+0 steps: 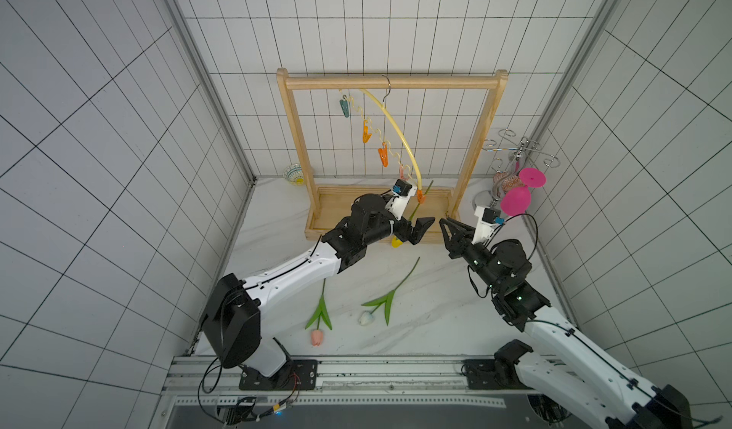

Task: Dry the flowers on a clothes hanger
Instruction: Clamp the flower onto the hanger, then pick up the flower at the center of the board.

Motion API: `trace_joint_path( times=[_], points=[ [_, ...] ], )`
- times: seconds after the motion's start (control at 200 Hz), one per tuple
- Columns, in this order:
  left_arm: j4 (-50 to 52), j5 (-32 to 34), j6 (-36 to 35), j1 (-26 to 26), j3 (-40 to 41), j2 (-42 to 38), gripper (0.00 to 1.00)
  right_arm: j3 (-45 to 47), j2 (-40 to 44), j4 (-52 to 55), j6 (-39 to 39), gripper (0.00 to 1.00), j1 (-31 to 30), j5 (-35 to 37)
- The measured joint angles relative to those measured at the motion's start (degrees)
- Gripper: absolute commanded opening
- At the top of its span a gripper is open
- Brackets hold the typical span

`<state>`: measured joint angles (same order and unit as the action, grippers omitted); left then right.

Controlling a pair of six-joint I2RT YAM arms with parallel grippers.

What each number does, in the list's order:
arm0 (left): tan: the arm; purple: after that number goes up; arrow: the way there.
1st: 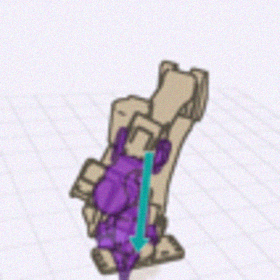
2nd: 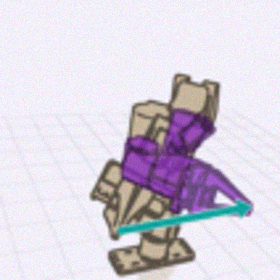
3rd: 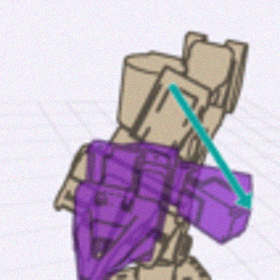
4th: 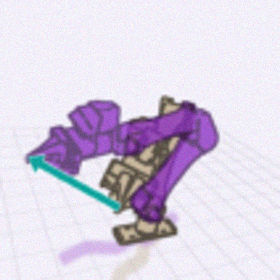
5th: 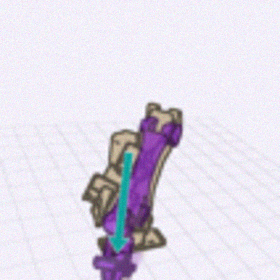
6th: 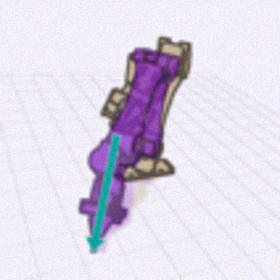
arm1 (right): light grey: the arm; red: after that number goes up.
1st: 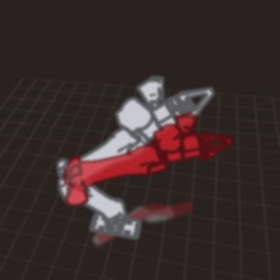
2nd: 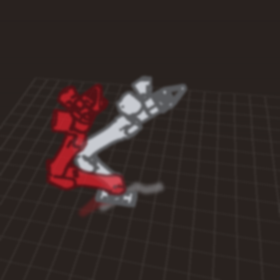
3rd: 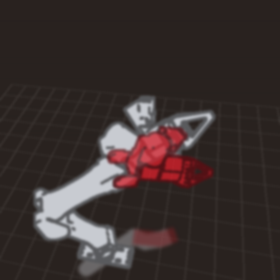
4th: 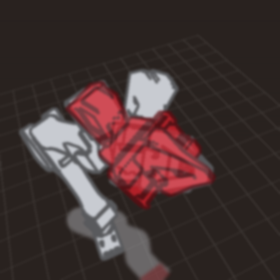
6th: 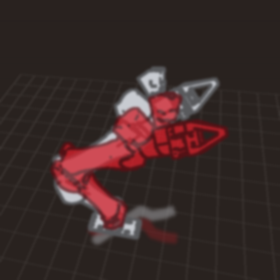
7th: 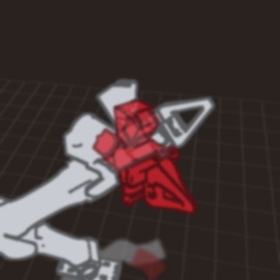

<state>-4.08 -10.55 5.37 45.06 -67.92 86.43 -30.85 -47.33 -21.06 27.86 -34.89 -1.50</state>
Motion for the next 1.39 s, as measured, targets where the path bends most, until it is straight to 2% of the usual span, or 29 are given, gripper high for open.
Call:
trace_joint_path(
  times=[0.185,0.305,0.41,0.515,0.655,0.869,1.039,1.209,1.394],
  points=[
    [0.9,5.5,3.0,0.0,9.6,-6.9,0.99,0.0,1.3,7.9,1.4,0.31,0.0,4.2],
    [2.8,13.7,9.4,-0.3,16.3,-12.0,0.99,0.1,2.6,12.1,3.1,0.32,0.0,6.6],
    [3.9,15.6,15.2,-2.3,21.7,-12.9,0.99,1.7,2.4,13.9,5.4,0.32,0.0,8.1],
    [4.0,13.3,19.6,-3.9,28.1,-10.0,0.99,5.0,-0.7,14.6,8.7,0.32,0.0,8.1],
    [4.0,6.8,23.9,-3.7,35.1,-5.3,0.98,7.3,-7.4,15.3,13.8,0.34,0.0,5.8],
    [2.9,0.4,27.1,-1.8,37.9,-5.6,0.98,13.4,-16.7,7.6,25.8,0.38,-1.9,2.0],
    [2.4,-4.0,28.8,0.3,38.5,-5.9,0.98,13.0,-28.4,-0.1,32.2,0.38,-4.6,0.5],
    [0.9,-7.0,30.0,2.0,38.7,-5.3,0.98,7.5,-39.8,-9.9,35.7,0.38,-4.9,-2.6],
    [-6.9,-10.8,33.7,3.5,39.0,-1.8,0.98,2.2,-49.6,-18.6,38.4,0.37,-4.8,-7.4]
  ],
)
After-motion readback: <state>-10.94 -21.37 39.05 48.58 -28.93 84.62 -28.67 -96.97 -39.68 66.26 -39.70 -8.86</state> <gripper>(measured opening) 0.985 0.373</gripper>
